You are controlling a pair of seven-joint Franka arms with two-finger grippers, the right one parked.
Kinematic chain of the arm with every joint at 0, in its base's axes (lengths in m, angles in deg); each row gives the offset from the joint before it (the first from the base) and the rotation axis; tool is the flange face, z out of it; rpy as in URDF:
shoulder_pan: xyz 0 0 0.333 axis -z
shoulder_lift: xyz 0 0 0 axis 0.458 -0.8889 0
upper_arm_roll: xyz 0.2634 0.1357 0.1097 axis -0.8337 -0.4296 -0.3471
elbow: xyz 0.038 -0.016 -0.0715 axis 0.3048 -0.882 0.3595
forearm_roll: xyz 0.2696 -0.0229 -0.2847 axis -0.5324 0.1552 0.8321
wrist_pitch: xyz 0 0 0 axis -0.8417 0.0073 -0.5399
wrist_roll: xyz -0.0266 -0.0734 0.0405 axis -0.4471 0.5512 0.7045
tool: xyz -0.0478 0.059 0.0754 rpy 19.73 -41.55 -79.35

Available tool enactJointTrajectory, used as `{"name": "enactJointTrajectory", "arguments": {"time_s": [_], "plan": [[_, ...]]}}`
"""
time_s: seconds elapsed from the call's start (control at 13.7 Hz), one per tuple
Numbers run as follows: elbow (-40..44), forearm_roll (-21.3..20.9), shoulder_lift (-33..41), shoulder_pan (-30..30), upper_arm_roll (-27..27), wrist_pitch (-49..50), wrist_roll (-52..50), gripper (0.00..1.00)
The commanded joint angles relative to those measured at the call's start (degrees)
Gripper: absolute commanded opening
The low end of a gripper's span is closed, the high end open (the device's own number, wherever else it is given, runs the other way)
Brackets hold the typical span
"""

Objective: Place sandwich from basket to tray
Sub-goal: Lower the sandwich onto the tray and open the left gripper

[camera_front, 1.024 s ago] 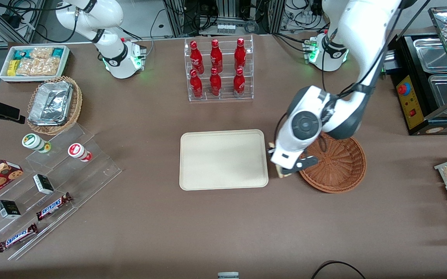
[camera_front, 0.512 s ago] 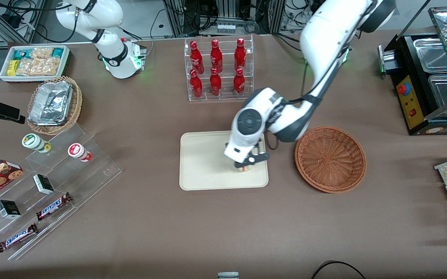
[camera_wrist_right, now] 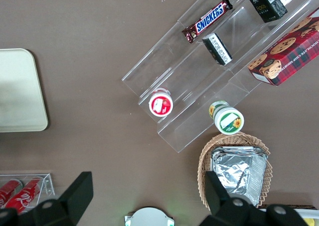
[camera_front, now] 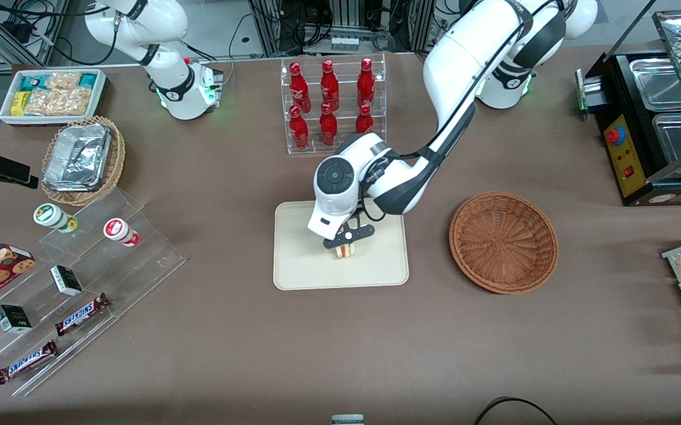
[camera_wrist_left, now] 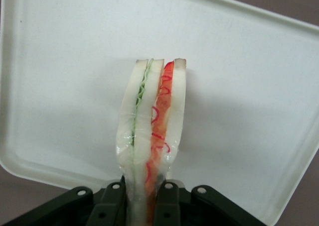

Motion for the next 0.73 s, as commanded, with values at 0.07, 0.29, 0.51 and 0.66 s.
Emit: {"name": "enactJointTrajectory", "arguments": {"time_s": [0.07, 0.29, 0.51, 0.66], "plan": [[4.5, -1.4, -2.6, 1.0, -0.9, 0.6, -2.1, 0.00], [4.6, -3.9, -4.0, 1.0, -0.8, 0.4, -3.4, 0.00], [4.6, -4.1, -4.8, 1.0, -0.8, -1.5, -4.0, 0.00], [4.6, -4.1, -5.0, 1.0, -0.8, -1.5, -4.0, 0.13]]}}
